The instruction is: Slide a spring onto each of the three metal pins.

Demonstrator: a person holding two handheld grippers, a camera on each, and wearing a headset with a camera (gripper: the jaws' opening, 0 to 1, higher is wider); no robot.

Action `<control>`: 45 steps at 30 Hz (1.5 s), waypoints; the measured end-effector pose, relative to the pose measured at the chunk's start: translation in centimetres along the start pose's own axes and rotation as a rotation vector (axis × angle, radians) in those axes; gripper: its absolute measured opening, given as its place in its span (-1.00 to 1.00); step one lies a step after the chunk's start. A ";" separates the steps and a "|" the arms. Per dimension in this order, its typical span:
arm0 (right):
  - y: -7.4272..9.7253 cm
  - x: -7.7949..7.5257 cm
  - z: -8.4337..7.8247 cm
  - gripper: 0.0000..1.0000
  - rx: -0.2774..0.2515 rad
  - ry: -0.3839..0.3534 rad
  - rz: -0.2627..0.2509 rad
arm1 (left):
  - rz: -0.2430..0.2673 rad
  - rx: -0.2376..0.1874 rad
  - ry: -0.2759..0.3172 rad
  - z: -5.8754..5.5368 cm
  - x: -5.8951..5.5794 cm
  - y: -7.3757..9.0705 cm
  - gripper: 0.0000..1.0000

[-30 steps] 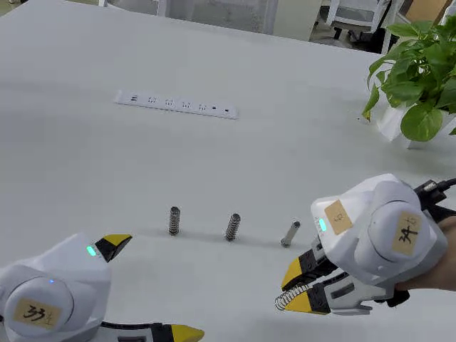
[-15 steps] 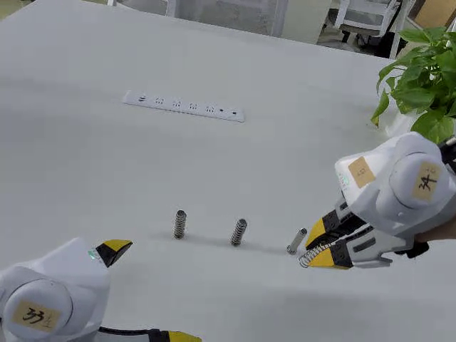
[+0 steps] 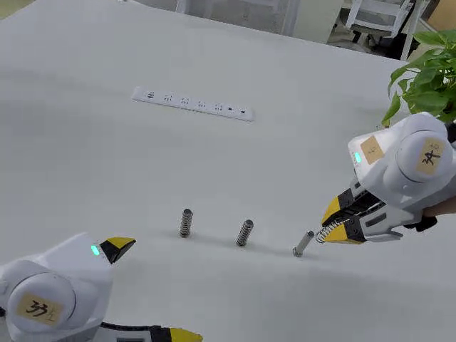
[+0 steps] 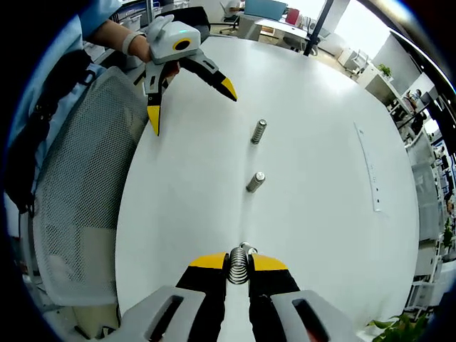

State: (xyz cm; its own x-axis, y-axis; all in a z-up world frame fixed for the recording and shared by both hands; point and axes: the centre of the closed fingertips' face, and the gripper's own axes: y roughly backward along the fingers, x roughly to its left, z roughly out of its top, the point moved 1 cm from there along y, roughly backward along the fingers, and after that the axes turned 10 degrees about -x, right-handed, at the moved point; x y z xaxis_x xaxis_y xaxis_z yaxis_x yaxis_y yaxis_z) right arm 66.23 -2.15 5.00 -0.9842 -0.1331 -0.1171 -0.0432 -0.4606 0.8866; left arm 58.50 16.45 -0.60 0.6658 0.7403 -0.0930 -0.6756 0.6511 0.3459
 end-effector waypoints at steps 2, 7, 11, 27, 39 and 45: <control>-0.3 -0.4 -0.2 -0.84 0.010 0.001 -0.004 | 0.001 -0.001 -0.005 0.0 0.0 -0.1 0.93; -0.7 -0.9 -0.3 -0.84 0.031 0.017 -0.001 | 0.000 0.003 0.000 0.0 0.0 -0.2 0.93; -1.0 -1.1 -0.4 -0.84 0.041 0.020 0.010 | -0.002 0.009 0.005 -0.2 -0.1 -0.3 0.91; -2.1 -1.4 -1.1 -0.84 0.068 0.033 0.042 | 0.000 0.028 0.024 -1.0 -0.1 0.0 0.86; -3.0 -1.1 -1.6 -0.84 0.106 0.049 0.070 | 0.004 0.034 0.031 -1.4 -0.1 0.2 0.83; -4.1 -1.3 -2.4 -0.84 0.138 0.059 0.097 | 0.009 0.039 0.035 -1.6 0.1 0.3 0.81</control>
State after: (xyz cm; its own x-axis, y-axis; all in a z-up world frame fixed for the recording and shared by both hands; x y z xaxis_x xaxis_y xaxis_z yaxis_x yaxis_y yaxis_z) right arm 68.08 -2.21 0.43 -0.9734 -0.2237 -0.0505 0.0242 -0.3193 0.9474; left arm 57.82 16.99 -1.95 0.6475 0.7522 -0.1220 -0.6683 0.6375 0.3834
